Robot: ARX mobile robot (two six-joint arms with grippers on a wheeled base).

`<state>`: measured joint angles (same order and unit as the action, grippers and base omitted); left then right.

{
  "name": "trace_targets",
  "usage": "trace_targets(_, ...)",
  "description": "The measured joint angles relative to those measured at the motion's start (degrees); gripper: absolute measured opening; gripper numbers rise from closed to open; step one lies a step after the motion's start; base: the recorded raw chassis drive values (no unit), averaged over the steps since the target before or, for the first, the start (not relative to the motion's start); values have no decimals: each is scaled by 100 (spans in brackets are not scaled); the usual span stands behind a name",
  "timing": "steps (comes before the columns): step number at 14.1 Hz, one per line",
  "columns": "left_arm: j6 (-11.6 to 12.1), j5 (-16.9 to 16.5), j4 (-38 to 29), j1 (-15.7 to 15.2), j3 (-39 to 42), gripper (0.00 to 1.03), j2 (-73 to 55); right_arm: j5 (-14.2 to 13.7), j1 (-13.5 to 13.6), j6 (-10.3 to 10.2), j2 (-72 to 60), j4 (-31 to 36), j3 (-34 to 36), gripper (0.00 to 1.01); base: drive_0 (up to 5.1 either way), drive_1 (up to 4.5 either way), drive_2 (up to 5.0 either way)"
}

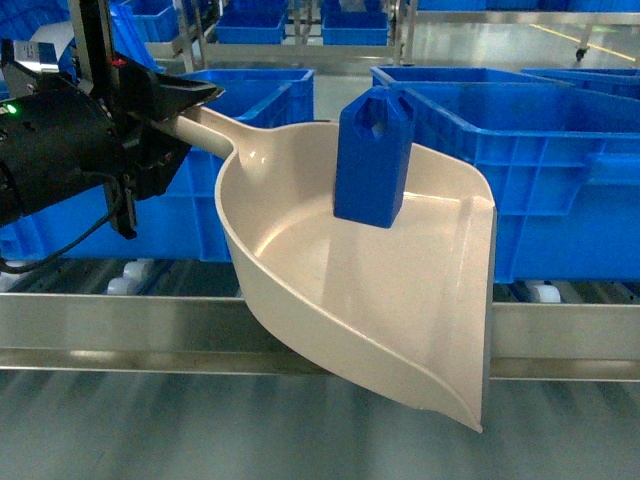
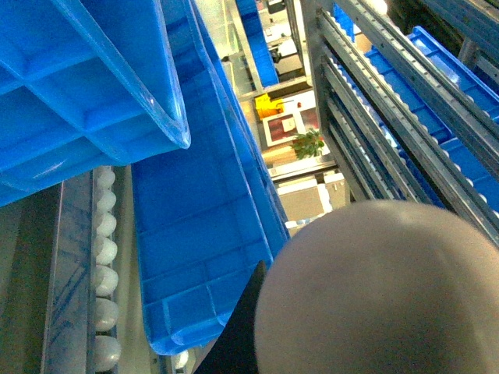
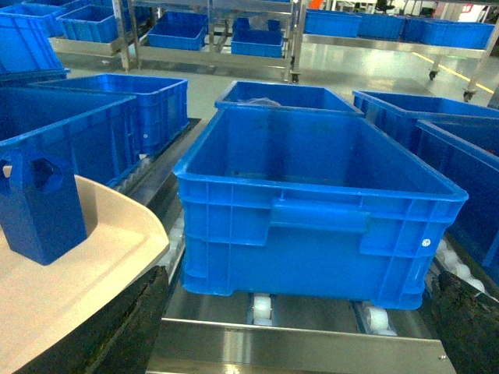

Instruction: Place part in tray to right shelf

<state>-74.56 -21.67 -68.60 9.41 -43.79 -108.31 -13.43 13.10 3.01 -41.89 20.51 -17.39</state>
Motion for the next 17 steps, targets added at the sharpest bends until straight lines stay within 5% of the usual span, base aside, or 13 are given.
trace_targets(14,0,0,0,0,0,14,0,0,0,0,0,0,0,98,0,0,0)
trace_targets(16,-350,758,337,96,63,14,160,0,0,0,0,-2,0,98,0,0,0)
trace_targets(17,-520,680,267,24,63,14,245,0,0,0,0,0,0,98,0,0,0)
